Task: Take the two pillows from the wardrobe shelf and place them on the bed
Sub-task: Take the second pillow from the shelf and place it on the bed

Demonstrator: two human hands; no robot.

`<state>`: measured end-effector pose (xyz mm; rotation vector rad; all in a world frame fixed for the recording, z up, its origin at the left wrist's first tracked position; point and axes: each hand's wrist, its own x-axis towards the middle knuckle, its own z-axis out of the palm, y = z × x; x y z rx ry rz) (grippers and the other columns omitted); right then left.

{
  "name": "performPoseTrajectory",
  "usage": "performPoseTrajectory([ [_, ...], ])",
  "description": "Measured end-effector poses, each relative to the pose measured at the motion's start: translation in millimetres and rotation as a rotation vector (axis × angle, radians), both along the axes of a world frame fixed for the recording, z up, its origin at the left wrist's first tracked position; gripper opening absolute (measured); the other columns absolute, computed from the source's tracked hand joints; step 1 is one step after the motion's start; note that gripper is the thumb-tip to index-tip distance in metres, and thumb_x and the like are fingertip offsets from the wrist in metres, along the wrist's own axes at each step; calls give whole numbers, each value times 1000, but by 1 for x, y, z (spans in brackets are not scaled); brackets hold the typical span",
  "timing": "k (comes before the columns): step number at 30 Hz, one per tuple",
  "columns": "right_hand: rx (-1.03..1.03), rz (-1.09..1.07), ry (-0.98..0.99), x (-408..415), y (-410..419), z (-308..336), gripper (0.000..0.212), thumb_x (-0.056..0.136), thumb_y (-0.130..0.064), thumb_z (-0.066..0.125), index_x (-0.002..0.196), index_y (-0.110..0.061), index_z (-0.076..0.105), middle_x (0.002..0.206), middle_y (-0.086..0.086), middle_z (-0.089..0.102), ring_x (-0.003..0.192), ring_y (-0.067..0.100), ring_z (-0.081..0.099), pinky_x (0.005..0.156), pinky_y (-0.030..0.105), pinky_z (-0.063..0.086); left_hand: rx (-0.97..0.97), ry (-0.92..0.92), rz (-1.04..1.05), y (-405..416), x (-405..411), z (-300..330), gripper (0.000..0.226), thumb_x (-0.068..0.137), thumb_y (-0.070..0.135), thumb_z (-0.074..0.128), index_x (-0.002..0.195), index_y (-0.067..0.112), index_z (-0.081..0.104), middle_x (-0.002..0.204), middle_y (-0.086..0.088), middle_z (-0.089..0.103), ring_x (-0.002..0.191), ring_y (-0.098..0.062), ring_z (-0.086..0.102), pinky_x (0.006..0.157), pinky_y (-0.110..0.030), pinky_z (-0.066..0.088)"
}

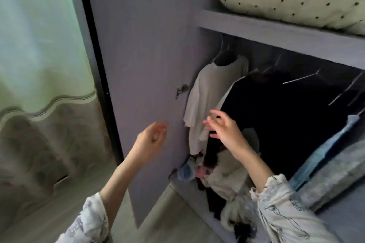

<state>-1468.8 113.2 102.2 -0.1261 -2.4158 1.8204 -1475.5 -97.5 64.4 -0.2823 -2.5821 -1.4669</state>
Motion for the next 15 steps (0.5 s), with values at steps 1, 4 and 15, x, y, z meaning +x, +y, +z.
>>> performPoseTrajectory([
  [1, 29, -40, 23, -8, 10, 8, 38, 95, -19, 50, 132, -10, 45, 111, 12, 64, 89, 14, 62, 78, 26, 49, -3, 23, -59, 11, -20, 9, 27, 94, 19, 48, 118, 22, 59, 104, 7, 63, 94, -12, 59, 76, -20, 41],
  [4, 85, -161, 98, -29, 42, 36, 41, 94, -24, 50, 133, -15, 45, 110, 6, 65, 95, 14, 63, 83, 29, 51, -20, 85, -263, 50, -74, 35, 30, 95, 21, 44, 123, 22, 54, 108, 6, 62, 100, -16, 60, 82, -27, 45],
  [15, 723, -640, 304, -53, 151, 169, 41, 93, -26, 51, 133, -18, 46, 108, -8, 61, 109, 13, 57, 97, 29, 44, -82, 561, -624, 228, -193, 166, 37, 93, 16, 47, 128, 7, 49, 130, -17, 50, 123, -31, 42, 106, -37, 31],
])
